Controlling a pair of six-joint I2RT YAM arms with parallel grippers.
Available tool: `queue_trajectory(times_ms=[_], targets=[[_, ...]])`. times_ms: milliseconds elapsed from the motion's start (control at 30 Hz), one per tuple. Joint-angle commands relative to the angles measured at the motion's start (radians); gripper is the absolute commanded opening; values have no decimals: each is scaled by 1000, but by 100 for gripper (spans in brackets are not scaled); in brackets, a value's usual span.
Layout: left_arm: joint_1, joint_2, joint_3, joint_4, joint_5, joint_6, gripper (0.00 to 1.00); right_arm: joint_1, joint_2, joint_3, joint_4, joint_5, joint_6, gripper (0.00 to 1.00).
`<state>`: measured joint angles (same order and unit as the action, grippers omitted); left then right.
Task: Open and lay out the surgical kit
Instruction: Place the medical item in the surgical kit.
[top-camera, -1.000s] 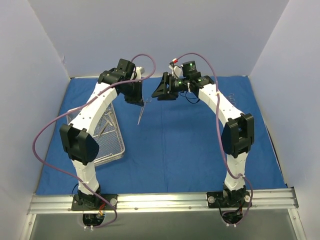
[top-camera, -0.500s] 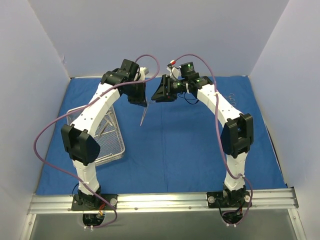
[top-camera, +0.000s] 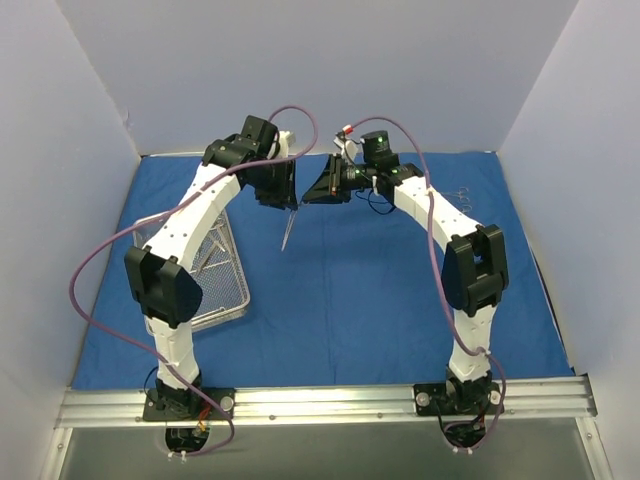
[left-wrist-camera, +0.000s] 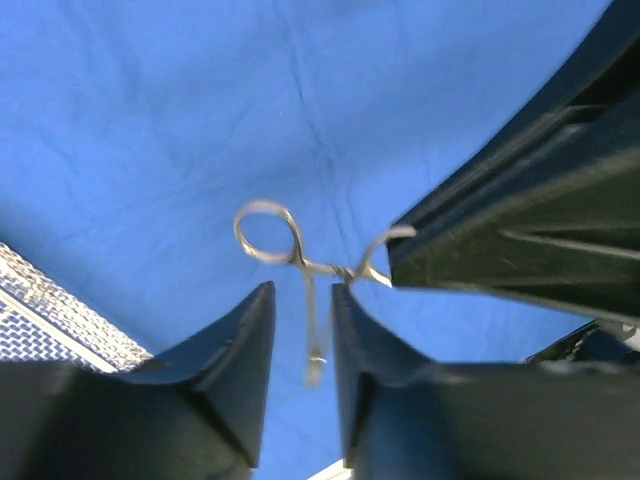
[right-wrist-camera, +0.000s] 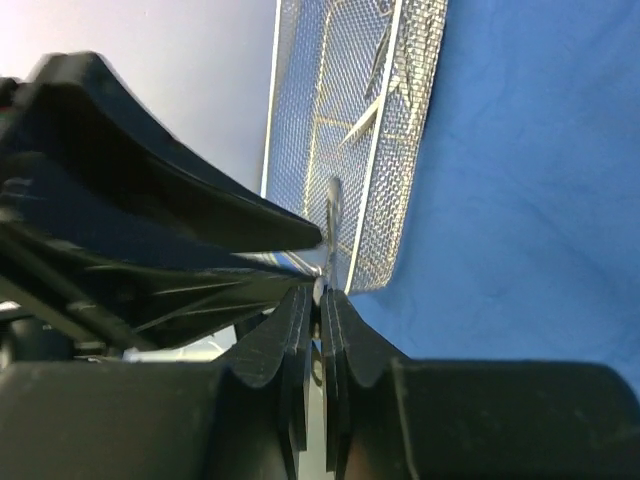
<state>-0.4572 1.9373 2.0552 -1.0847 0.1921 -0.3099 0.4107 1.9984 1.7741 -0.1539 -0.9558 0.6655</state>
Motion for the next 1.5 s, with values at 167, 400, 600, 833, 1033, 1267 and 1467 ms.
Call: queue_trajectory(times_ms=[167, 400, 600, 833, 1033, 1267, 1467], targets=[[127, -20, 47, 23, -28, -24, 52, -145, -121, -295, 587, 18, 426, 0], [232, -58, -97, 81, -16, 5, 52, -328, -203, -502, 744, 179, 528, 0], [276, -110, -279, 158, 35, -27, 51, -530, -227, -702, 991, 330, 621, 0], [330, -112, -368, 175, 133, -81, 50, -693, -182, -896, 1287, 381, 723, 0], [341, -84, -362, 174, 155, -83, 49, -802, -161, -917, 1257, 322, 646, 0], [345, -49, -326, 170, 167, -86, 49, -855, -116, -906, 1231, 325, 611, 0], [347, -24, -306, 167, 173, -83, 49, -871, -66, -883, 1211, 325, 582, 0]])
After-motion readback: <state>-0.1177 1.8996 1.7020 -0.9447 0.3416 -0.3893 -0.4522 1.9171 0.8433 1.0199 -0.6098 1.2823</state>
